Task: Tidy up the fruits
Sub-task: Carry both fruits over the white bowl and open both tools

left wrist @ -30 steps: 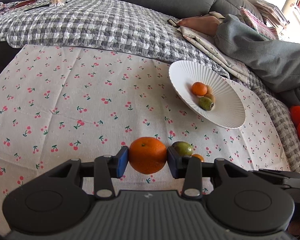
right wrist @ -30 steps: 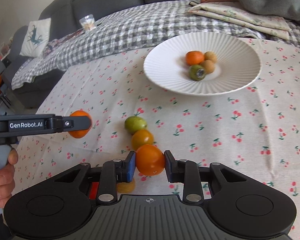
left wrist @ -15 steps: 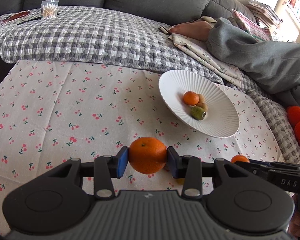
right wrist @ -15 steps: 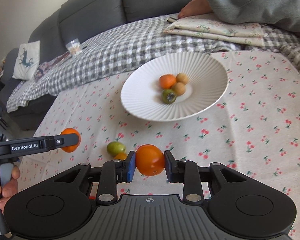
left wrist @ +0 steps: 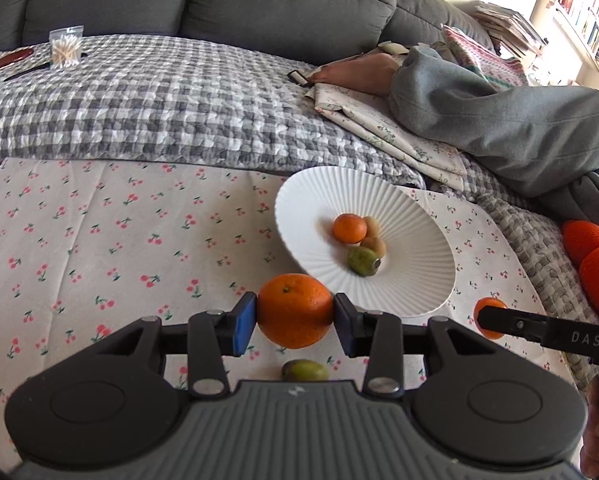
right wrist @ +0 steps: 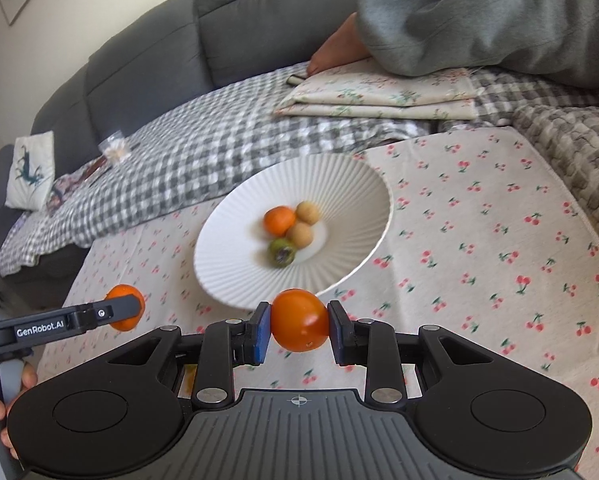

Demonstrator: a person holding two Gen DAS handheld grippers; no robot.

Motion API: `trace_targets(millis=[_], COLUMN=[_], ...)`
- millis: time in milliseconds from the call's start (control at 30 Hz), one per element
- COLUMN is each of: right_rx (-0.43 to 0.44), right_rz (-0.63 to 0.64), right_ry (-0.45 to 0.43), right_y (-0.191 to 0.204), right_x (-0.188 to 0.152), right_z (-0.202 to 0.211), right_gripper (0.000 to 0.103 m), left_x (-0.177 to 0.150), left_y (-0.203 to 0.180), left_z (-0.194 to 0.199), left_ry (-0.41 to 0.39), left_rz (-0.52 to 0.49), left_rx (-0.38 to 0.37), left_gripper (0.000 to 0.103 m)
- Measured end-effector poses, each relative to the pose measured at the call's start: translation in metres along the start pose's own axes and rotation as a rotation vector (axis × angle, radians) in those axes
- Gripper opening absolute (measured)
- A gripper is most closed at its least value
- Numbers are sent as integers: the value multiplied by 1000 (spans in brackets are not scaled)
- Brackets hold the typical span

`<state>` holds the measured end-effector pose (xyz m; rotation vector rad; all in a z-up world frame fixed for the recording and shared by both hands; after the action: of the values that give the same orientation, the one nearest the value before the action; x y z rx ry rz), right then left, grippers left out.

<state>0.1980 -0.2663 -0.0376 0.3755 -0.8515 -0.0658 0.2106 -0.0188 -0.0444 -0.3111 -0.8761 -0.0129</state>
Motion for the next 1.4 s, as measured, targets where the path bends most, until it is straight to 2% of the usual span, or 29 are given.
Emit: trace_targets(millis=[633,1100,1400], right_rx=[-102,-116,-91], right_rz=[-23,115,110], right_ry=[-67,-21,-25], right_y=[-31,-15,-14], right_x=[41,32,30], right_z=[-39,-85,-93], right_gripper=[29,29,31], left_x=[19,17,15], left_y=[-37,-48,-52], left_z=[-77,-109,-112], left_ry=[-21,-19,-32], left_rz=[-142,-200,-233], left_rx=[26,41,28], left_gripper=[40,40,42])
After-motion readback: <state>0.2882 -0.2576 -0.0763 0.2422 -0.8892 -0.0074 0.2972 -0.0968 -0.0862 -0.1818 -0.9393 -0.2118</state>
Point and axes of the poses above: each gripper's, at about its wrist camera, not at the fingertips, and z roughly against the way its jaws point, y to its left, x to its top, the point moved 4 cm from there along -z, roughly the way its jaws point, and after that the axes turned 6 degrees about -y, right-handed, at the moved point
